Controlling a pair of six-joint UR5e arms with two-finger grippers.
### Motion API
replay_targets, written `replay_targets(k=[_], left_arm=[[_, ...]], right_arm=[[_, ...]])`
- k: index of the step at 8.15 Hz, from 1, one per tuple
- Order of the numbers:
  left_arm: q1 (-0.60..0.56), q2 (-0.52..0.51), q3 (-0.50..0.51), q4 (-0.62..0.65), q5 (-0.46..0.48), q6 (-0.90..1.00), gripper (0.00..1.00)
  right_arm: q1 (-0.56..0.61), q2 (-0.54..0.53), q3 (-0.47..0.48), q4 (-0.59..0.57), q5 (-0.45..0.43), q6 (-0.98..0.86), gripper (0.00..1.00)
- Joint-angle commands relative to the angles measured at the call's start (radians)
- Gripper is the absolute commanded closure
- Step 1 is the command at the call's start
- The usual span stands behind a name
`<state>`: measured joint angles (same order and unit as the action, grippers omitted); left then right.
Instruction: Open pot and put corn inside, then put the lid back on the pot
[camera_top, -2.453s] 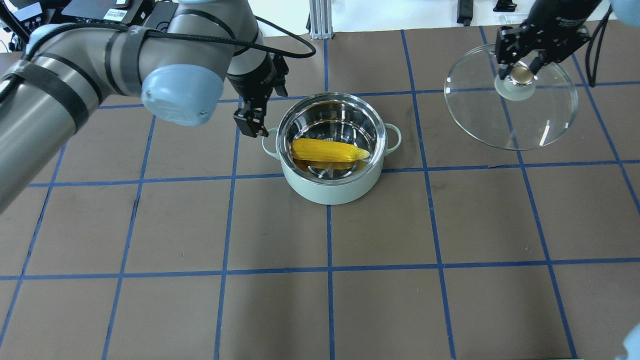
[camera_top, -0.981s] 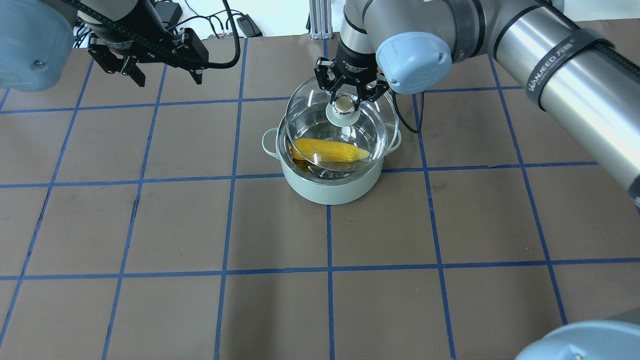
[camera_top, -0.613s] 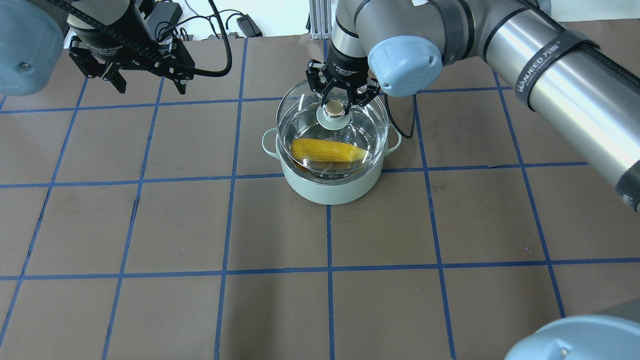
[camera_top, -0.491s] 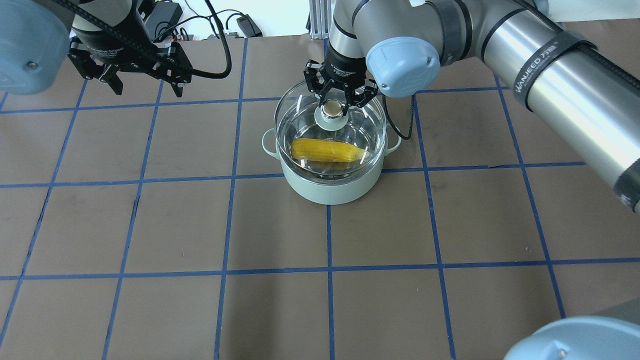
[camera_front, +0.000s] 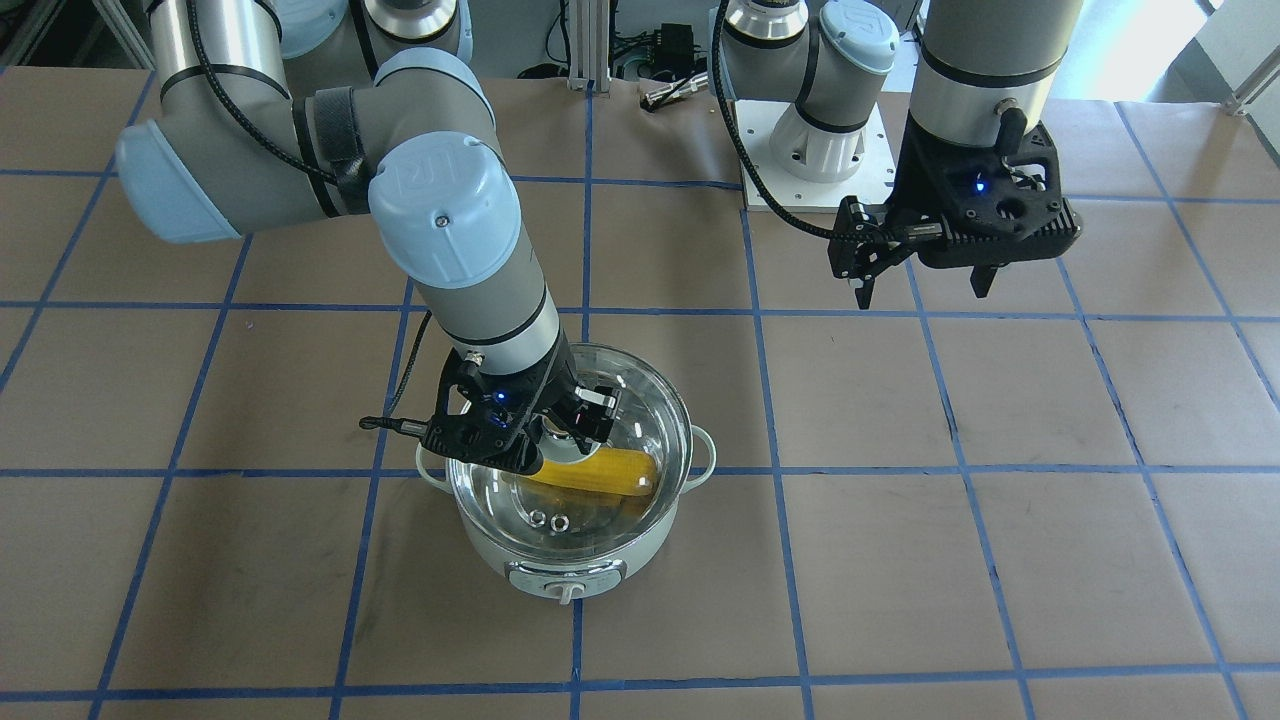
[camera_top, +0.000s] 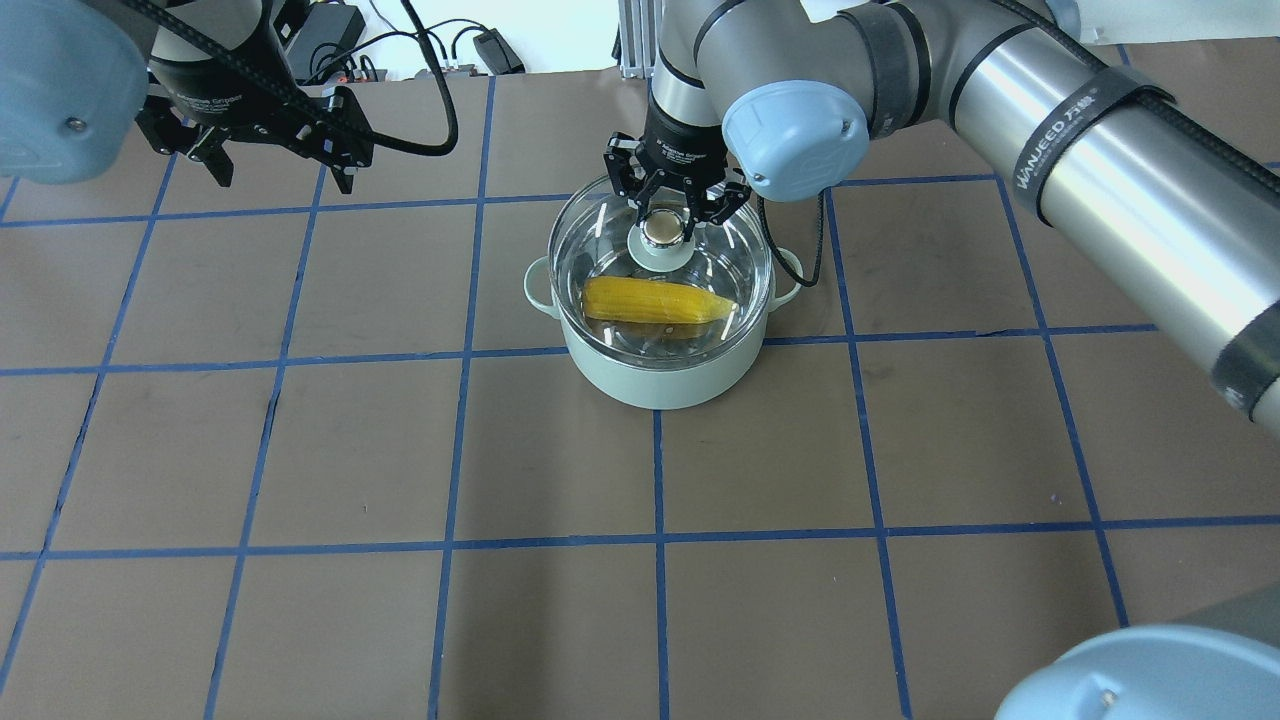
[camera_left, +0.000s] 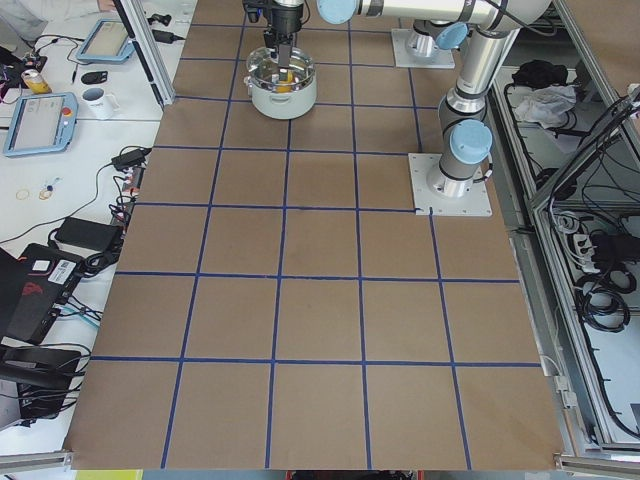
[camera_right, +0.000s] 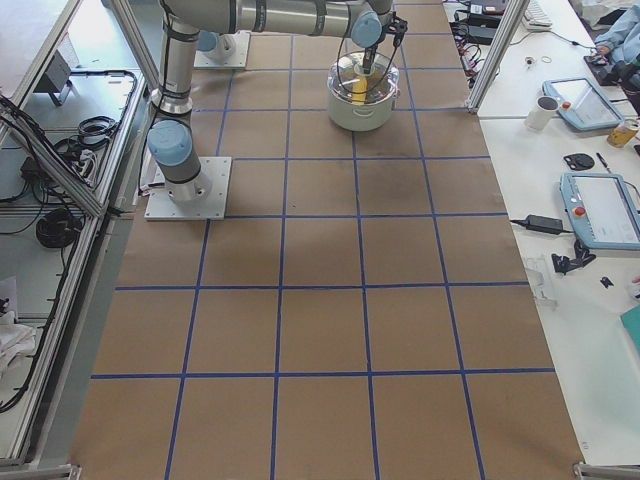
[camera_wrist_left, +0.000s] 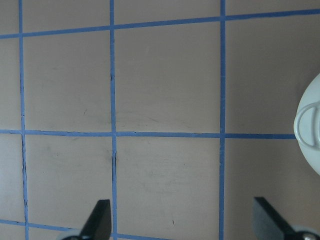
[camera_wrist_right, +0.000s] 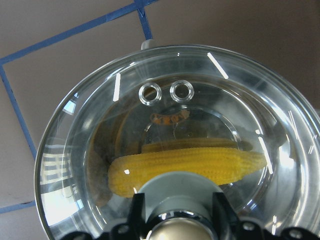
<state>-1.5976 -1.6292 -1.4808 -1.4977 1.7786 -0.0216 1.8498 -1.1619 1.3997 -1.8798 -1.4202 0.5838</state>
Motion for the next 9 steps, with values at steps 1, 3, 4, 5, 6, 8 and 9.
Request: replay_targets(k=[1,3,4,5,6,8,9], left_arm=[[0.004,-0.030,0.005,-0.006,-0.019,0.002,0.00],[0.002,-0.037,0.007,0.001,-0.091,0.003,0.00],[0.002,-0.038,0.007,-0.003,-0.111,0.003,0.00],[0.004,-0.034,0.007,-0.009,-0.129,0.005,0.00],[0.021,-0.032,0.007,-0.010,-0.131,0.005,0.00],[0.065,-0.029,0.005,-0.019,-0.139,0.012,0.00],[0.068,-0.029,0.005,-0.019,-0.157,0.012,0.00]], right_arm=[[0.000,0.002,0.004,0.001,-0.002,0.002,0.87],[0.000,0.004,0.008,-0.001,-0.003,-0.001,0.78],[0.000,0.007,0.008,-0.001,-0.011,0.001,0.67],[0.002,0.007,0.008,-0.001,-0.017,0.002,0.48],[0.000,0.007,0.010,-0.002,-0.019,0.007,0.30],[0.000,0.005,0.012,-0.002,-0.019,0.016,0.15],[0.000,-0.002,0.012,-0.004,-0.060,-0.004,0.06]])
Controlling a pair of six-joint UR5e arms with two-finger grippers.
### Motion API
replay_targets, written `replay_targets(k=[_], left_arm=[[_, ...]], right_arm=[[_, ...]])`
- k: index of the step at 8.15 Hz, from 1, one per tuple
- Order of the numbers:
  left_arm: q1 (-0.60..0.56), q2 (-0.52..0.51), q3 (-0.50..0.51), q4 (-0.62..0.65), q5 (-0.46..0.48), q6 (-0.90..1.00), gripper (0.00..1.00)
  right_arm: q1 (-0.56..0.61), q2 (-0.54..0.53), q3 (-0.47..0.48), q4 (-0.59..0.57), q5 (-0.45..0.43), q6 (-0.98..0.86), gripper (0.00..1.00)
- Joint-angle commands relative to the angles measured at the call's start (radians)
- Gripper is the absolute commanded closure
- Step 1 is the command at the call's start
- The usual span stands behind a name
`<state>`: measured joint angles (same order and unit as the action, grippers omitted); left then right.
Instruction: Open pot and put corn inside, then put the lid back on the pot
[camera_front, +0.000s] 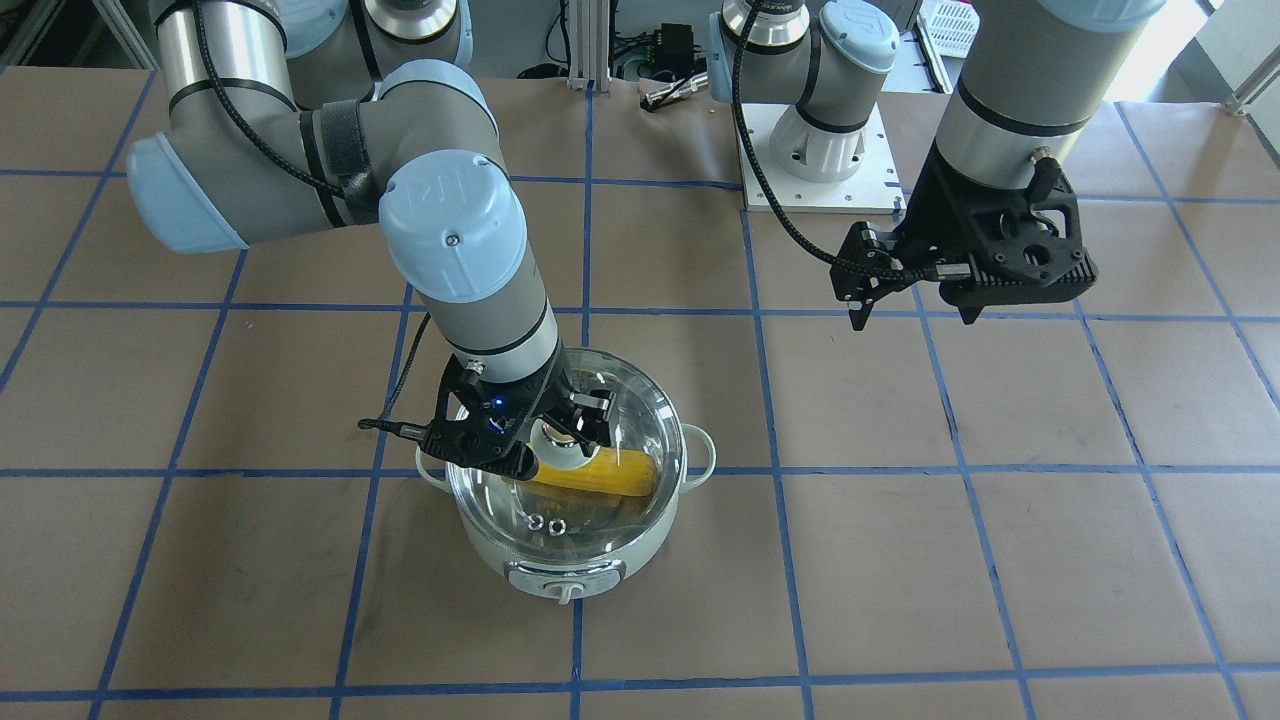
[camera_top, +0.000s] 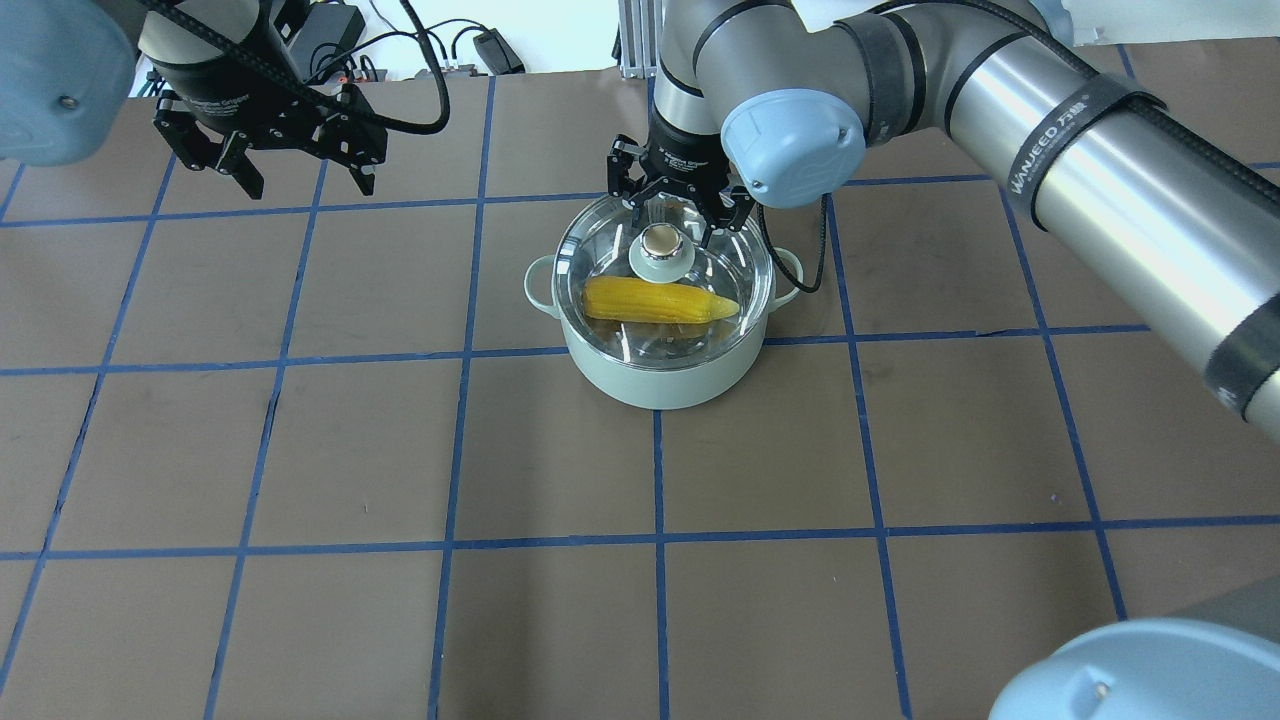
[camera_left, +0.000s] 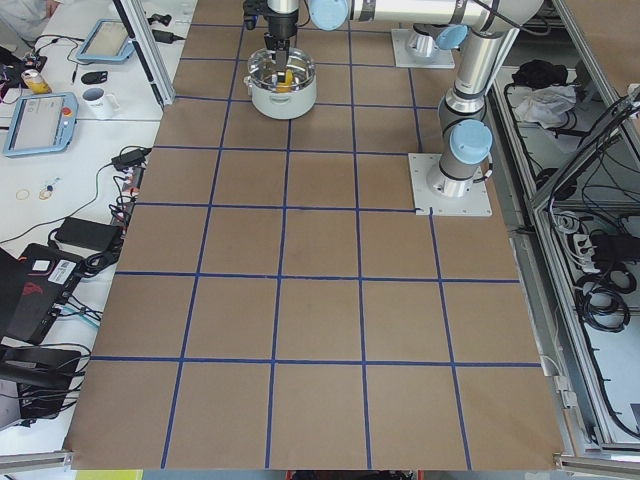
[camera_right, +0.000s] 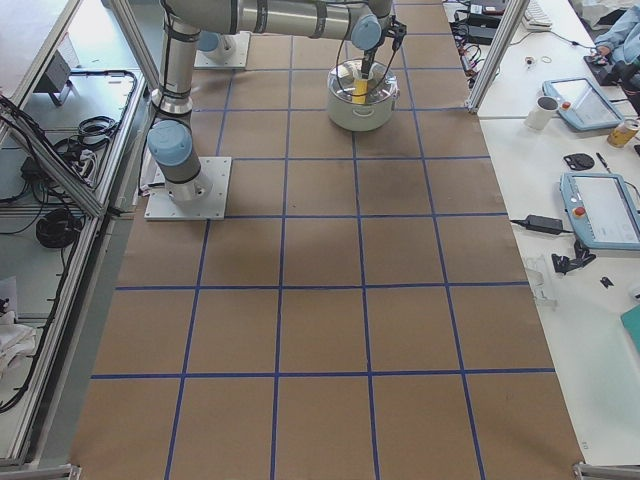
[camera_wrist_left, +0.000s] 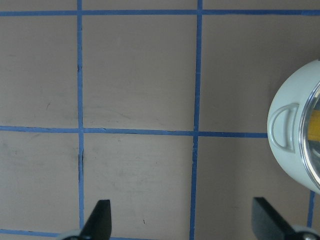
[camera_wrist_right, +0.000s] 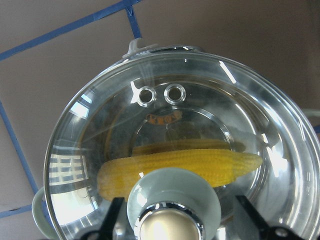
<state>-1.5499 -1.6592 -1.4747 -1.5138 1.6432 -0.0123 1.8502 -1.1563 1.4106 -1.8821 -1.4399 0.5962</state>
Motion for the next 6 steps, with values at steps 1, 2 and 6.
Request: replay_targets(k=[1,2,6], left_arm=[[0.025,-0.001,-0.001,-0.009,-0.035,0.005,0.00],[0.024,0.003,-0.001,-0.009,-0.071,0.003,0.00],[0.022,0.013,-0.004,-0.003,-0.092,-0.002,0.00]], right_arm=[[-0.006,-0.017,-0.013,0.001,-0.054,-0.063,0.00],[-0.023,-0.057,-0.013,0.006,-0.056,-0.134,0.00],[-0.196,-0.313,0.005,0.283,-0.097,-0.570,0.00]])
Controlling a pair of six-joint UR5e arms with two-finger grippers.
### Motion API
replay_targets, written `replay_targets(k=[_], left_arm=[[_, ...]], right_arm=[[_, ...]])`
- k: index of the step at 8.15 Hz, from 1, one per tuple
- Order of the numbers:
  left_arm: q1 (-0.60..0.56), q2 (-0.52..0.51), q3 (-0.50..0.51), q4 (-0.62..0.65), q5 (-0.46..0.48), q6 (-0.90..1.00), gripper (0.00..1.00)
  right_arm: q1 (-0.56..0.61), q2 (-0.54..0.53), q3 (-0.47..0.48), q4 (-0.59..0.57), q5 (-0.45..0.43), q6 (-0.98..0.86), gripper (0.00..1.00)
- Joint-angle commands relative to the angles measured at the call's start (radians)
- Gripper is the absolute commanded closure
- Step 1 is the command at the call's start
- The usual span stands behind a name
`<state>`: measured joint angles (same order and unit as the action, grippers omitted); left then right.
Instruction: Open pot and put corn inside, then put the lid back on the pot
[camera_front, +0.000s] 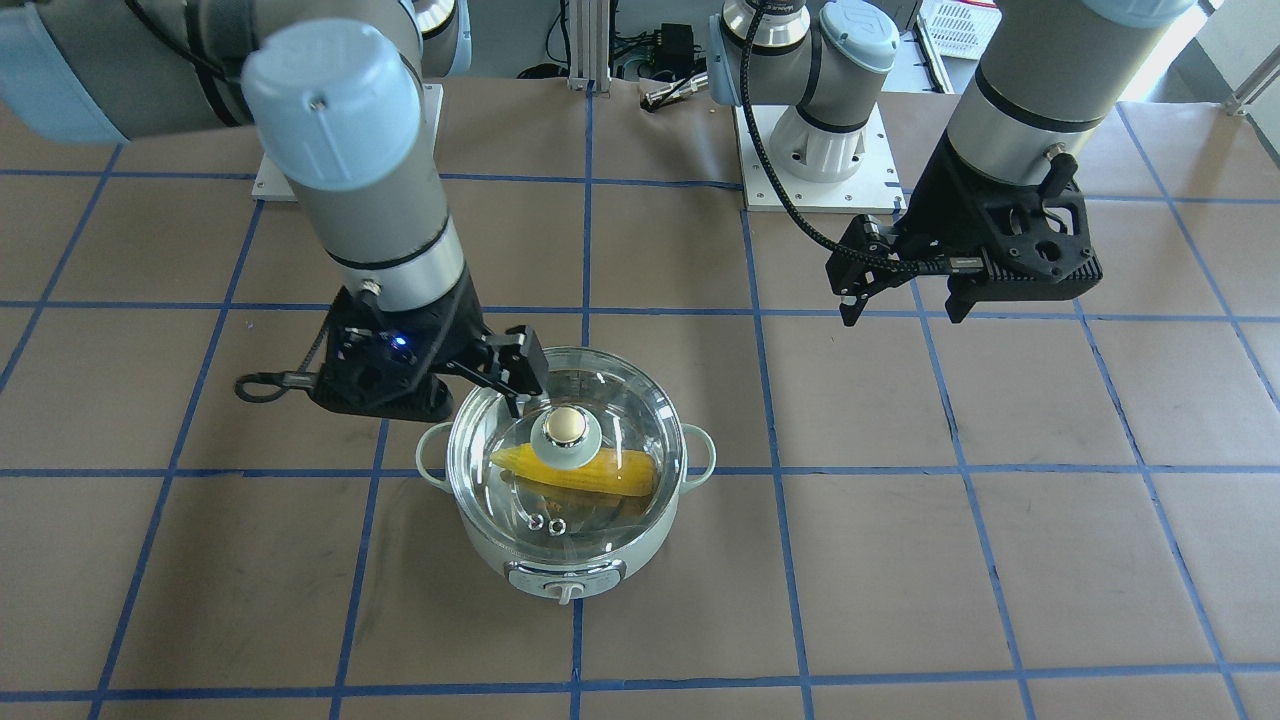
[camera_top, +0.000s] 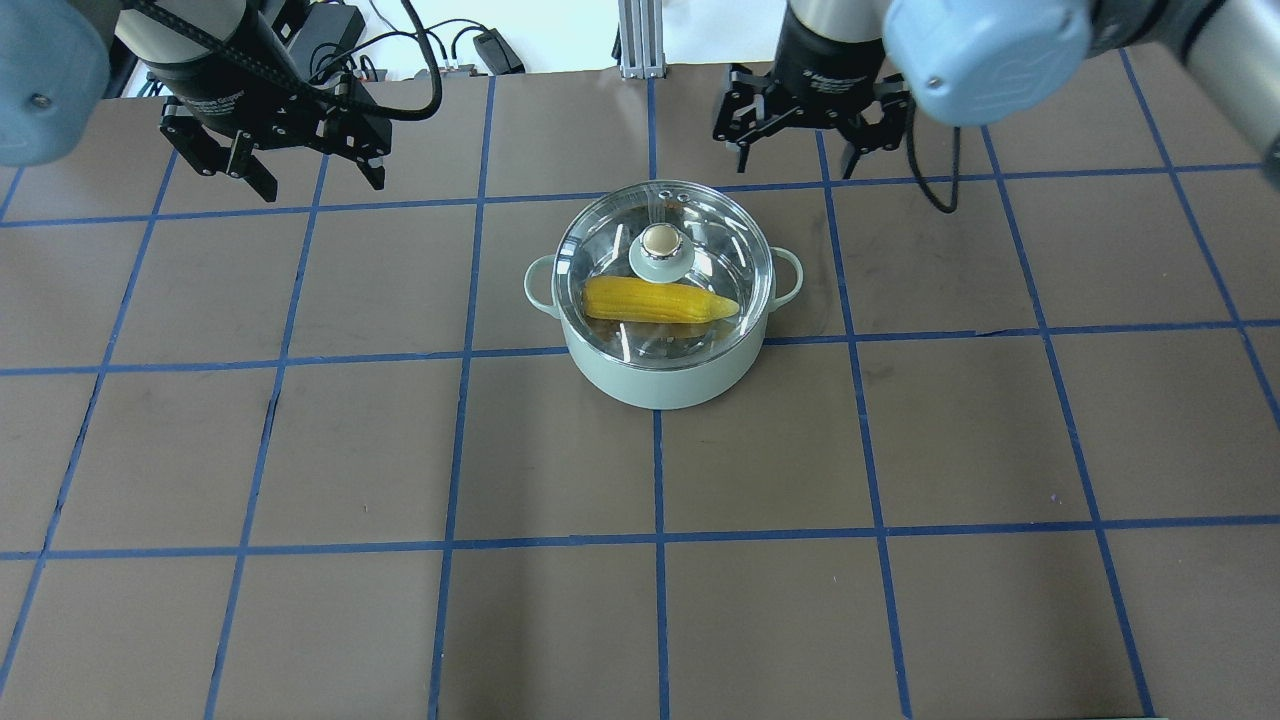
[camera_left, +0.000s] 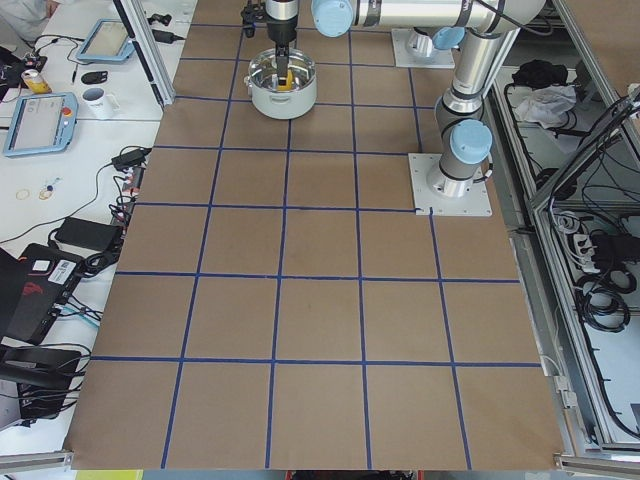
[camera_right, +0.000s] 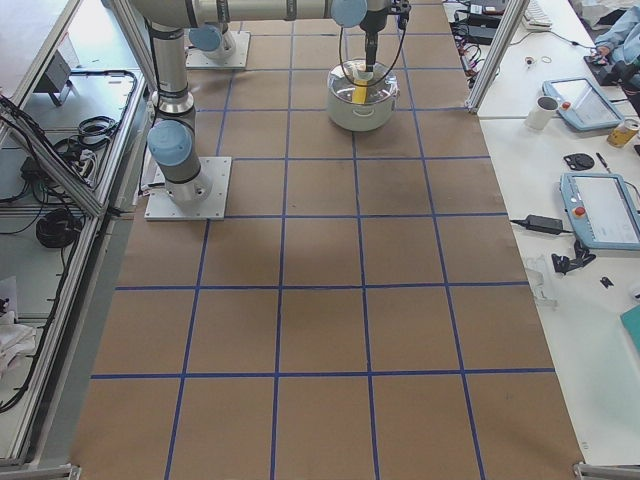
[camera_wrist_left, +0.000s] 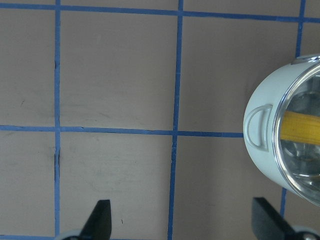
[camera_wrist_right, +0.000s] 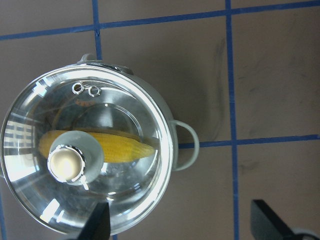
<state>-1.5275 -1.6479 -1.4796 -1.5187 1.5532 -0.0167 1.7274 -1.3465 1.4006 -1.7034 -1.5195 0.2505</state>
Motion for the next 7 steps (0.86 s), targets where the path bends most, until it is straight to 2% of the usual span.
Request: replay_targets(k=[1,2,7], left_arm=[[0.000,-0.001,0.004,0.003,-0.011,0.000,0.00],[0.001,-0.001,0.004,0.005,0.002,-0.005,0.00],[0.004,-0.004,0.015,0.000,0.027,-0.002,0.00]], right_arm=[[-0.098,-0.161,0.015,0.138,-0.072,-0.346,0.00],[-0.110,-0.186,0.020,0.183,-0.080,-0.399,0.00],[-0.109,-0.189,0.029,0.168,-0.065,-0.418,0.00]])
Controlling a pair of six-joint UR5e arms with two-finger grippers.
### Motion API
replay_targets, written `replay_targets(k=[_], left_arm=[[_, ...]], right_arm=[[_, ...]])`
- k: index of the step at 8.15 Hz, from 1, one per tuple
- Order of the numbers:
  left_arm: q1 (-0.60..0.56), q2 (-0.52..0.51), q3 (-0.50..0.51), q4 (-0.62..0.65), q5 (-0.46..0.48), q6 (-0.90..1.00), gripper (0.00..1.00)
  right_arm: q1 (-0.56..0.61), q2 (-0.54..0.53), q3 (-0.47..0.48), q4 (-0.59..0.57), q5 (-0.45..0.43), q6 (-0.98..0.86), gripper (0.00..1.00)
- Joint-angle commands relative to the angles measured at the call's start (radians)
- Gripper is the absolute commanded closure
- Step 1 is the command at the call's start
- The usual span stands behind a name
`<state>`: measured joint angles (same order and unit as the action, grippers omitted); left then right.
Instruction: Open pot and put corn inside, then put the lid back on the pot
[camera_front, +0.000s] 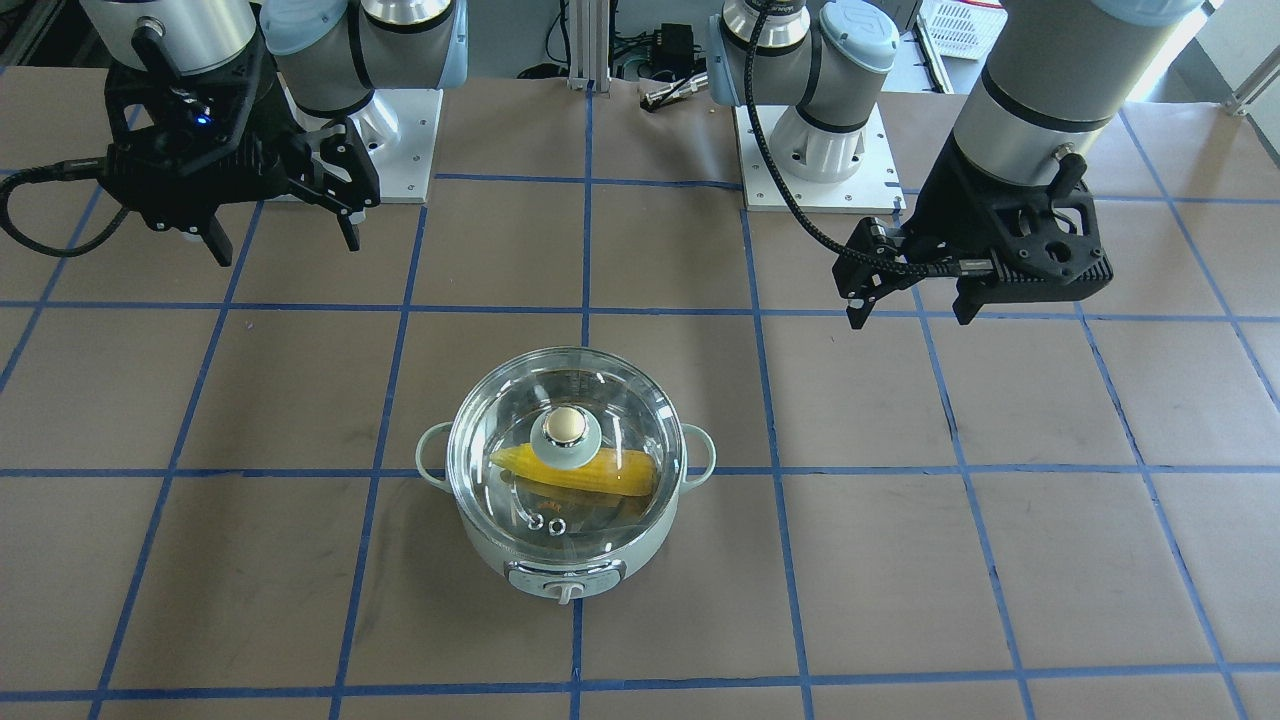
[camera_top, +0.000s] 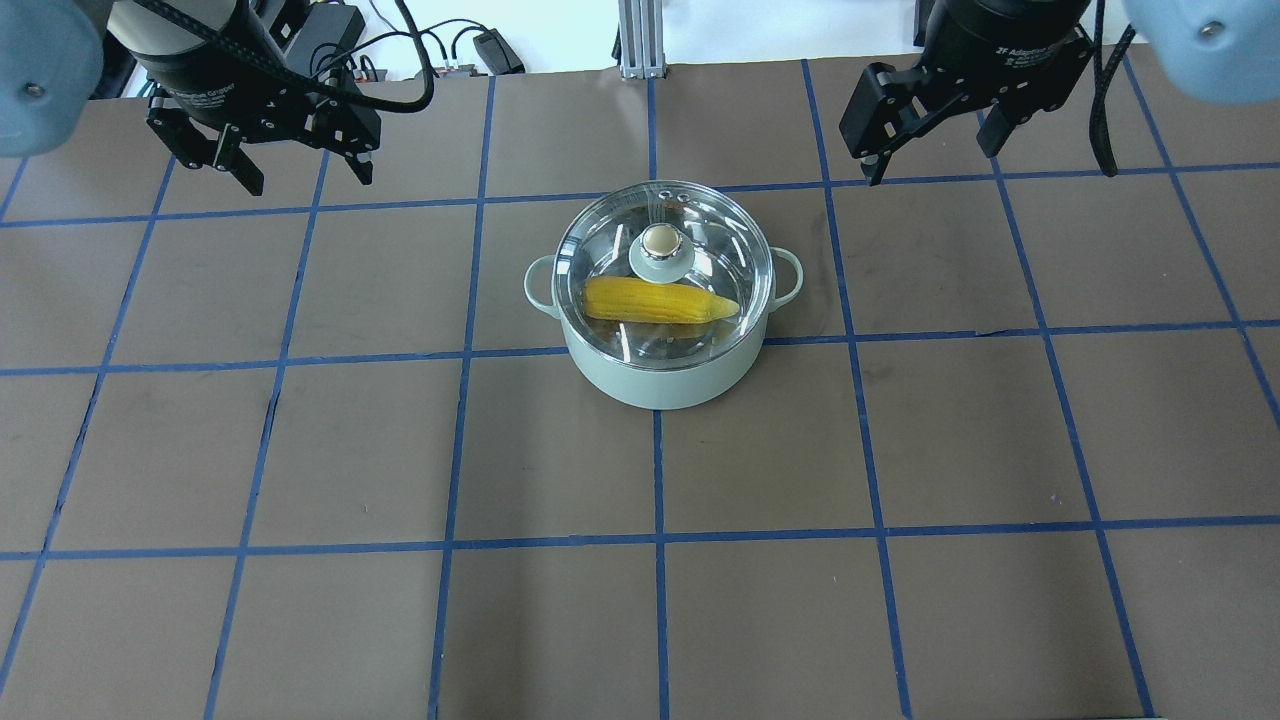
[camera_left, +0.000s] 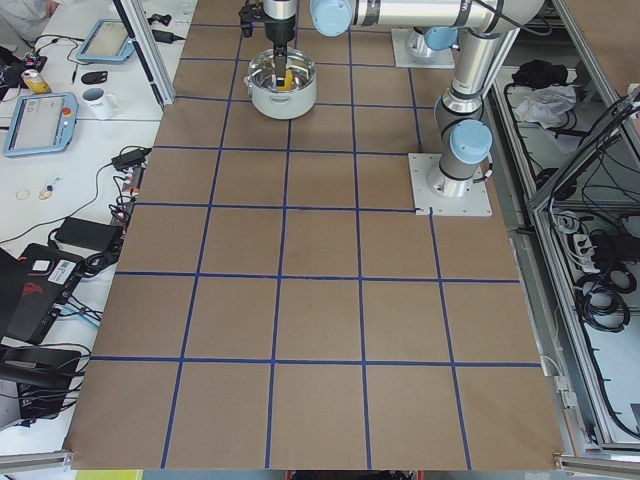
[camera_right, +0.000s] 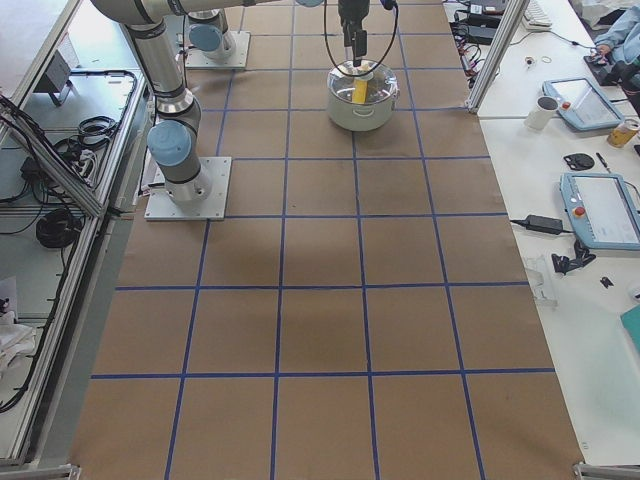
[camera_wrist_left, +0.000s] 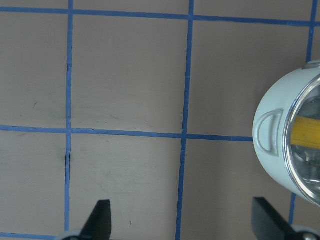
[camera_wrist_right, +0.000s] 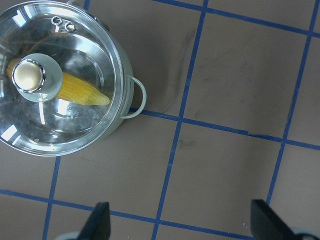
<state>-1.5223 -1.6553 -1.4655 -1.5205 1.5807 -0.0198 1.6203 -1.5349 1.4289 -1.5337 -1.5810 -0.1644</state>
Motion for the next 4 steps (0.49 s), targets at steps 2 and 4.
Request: replay_targets(k=[2,4], left_arm=[[-0.002,0.003,-0.001,0.005,0.001,0.001,0.00],[-0.002,0.009,-0.002,0.005,0.001,0.001,0.00]], right_arm=[[0.001,-0.001,0.002,-0.002,0.001,-0.001,0.00],[0.003,0.001,0.002,-0.005,0.001,-0.001,0.00]])
